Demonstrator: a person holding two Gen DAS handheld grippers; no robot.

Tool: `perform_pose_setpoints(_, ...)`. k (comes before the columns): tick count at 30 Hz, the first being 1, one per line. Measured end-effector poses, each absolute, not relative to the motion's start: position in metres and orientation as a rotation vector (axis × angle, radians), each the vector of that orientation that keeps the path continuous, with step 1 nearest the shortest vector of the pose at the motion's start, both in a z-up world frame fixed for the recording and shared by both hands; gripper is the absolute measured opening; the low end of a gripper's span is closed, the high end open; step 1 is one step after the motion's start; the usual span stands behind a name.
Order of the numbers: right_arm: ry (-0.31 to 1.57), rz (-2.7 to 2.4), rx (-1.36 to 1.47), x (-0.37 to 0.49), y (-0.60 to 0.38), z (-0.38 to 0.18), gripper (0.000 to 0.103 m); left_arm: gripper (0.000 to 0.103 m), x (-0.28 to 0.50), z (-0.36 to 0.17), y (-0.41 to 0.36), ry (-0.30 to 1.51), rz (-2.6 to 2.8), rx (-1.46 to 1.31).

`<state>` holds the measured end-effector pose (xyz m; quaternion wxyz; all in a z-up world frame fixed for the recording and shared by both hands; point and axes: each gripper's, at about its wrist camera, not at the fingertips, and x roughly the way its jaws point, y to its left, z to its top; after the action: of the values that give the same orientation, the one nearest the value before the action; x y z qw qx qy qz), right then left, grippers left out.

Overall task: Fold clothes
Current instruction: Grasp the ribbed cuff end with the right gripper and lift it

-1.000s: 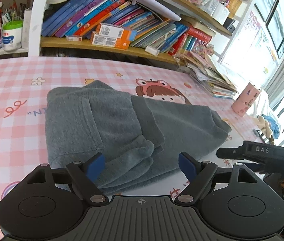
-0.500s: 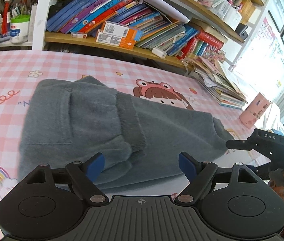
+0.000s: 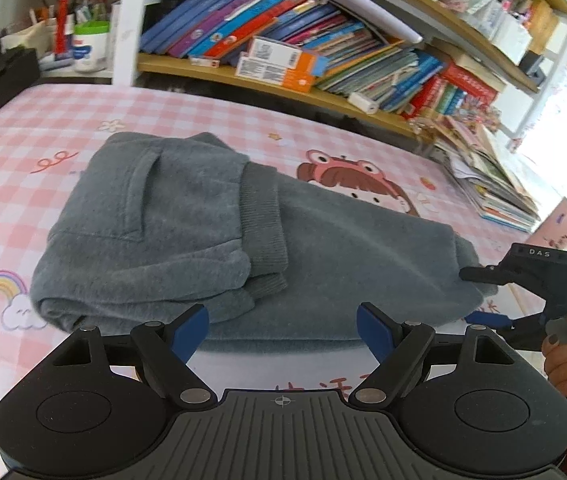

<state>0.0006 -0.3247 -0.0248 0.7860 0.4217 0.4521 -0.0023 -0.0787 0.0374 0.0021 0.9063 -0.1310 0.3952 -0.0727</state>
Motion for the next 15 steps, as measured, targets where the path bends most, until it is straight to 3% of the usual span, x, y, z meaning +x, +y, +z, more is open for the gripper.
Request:
perform_pose_setpoints(6,0.982,0.032,0.914,0.017,-0.328,-0.030,0.042,0.083,-0.076,0.008,0.029,0.809,-0.119,-0.252)
perform_pose_setpoints(8,0.966,0.065,0.917,0.020,-0.329,-0.028,0.020,0.083,-0.075,0.010,0.026,0.804,-0.119,-0.242)
perform_pose_setpoints(13,0.807,0.260,0.922,0.015,-0.334,-0.004,0.019,0.083,-0.072,0.015,0.019,0.794,-0.123,-0.215)
perform_pose_setpoints(15,0.823,0.264,0.907,0.016,-0.333,-0.003,0.019,0.083,-0.071,0.015,0.016,0.799,-0.126,-0.204)
